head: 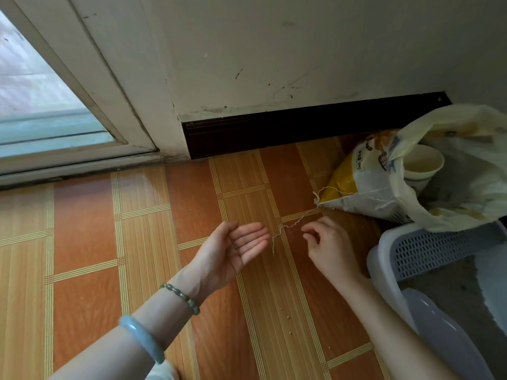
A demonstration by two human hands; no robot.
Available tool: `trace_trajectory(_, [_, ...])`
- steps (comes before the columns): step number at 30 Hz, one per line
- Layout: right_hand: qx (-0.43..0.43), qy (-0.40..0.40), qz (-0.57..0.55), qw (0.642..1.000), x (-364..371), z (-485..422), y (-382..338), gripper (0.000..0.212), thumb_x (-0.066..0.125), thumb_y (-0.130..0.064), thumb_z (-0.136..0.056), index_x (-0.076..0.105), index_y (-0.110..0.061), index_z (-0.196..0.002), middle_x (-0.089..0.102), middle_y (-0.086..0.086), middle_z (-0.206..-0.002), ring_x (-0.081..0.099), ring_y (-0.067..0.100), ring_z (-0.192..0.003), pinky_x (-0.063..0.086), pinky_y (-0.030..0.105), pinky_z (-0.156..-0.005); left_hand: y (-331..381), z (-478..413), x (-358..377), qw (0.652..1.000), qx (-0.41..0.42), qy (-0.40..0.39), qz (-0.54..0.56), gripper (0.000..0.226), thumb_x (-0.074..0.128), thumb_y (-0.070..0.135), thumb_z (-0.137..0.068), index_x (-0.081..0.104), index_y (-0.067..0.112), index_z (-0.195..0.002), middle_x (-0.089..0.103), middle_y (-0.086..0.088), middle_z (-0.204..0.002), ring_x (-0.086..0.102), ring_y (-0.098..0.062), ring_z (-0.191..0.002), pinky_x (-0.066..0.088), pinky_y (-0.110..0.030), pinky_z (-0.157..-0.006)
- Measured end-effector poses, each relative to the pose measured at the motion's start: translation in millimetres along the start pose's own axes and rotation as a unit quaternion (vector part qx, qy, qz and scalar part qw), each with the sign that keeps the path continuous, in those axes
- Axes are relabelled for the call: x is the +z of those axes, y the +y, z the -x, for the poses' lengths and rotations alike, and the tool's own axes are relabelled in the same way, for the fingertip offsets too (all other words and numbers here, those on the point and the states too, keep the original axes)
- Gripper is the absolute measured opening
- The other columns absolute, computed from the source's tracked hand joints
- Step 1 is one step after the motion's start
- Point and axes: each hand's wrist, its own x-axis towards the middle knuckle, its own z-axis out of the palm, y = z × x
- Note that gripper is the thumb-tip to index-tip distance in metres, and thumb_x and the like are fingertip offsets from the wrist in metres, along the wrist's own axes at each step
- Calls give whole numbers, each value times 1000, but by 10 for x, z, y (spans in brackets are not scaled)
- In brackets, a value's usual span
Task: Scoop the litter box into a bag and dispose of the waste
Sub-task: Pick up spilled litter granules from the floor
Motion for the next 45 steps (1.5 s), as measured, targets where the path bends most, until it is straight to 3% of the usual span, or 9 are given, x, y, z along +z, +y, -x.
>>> trace_trajectory(6, [-20,-8,13,1000,177,-23,-60,11,70,-7,-79,72,-6,-90,62,3,-85,57,17,-79,38,16,-64,6,-4,-8,1000,-2,2,1,52,32,21,-98,71,-11,-87,66,-29,-106,68,-34,-94,57,-38,-80])
trace_trajectory(13, [-87,31,82,992,220,-78,-80,9,73,1,-72,70,-6,-78,63,3,-76,58,22,-76,46,26,-64,13,1,-17,1000,-4,7,2,51,32,21,-98,71,-11,-89,65,-29,-107,68,-34,-95,57,-39,-80])
trace_trajectory(18, [-96,3,138,986,239,-52,-105,18,71,6,-68,62,-8,-76,59,5,-76,54,22,-74,49,32,-63,-3,1,-9,1000,-5,10,3,51,32,21,-99,71,-11,-88,65,-29,-108,68,-34,-95,57,-39,-79])
trace_trajectory(25, [-133,-20,-94,986,-20,120,-717,7,52,-10,-87,59,-11,-87,50,-6,-90,45,6,-87,36,11,-78,-24,-16,-14,1000,-7,2,-1,46,31,22,-99,65,-10,-100,70,-23,-89,71,-26,-79,60,-31,-71])
trace_trajectory(28, [-168,-35,-110,979,-39,183,-840,15,50,-9,-89,64,-12,-95,56,-4,-94,47,6,-91,37,11,-82,-39,-7,-3,1000,-10,-14,3,48,31,22,-99,68,-8,-96,70,-18,-77,70,-22,-72,59,-28,-68])
trace_trajectory(31, [-127,10,-116,985,-75,116,-654,23,46,-16,-91,67,-11,-98,59,-1,-94,53,10,-89,44,17,-79,-30,5,14,1000,-4,-17,8,51,33,22,-98,72,-9,-88,69,-27,-96,71,-30,-86,59,-34,-73])
trace_trajectory(34, [-73,58,-73,993,-78,77,-366,14,57,-9,-87,69,-9,-94,62,1,-90,58,14,-85,44,15,-73,-5,20,12,1000,-1,-11,18,51,33,22,-98,71,-11,-88,66,-29,-106,69,-33,-92,57,-37,-78])
trace_trajectory(38, [-24,16,12,1000,38,138,-63,15,67,1,-79,70,-8,-90,60,1,-86,57,18,-82,34,8,-68,-4,38,13,1000,-2,-9,22,51,33,22,-99,71,-11,-88,66,-29,-106,69,-34,-92,57,-38,-79])
trace_trajectory(45, [-28,21,20,999,202,177,-10,13,72,-6,-77,72,-7,-90,62,1,-83,56,20,-82,43,23,-69,-1,37,5,1000,-1,-2,23,45,33,21,-99,63,-12,-103,65,-29,-108,68,-34,-94,56,-39,-81])
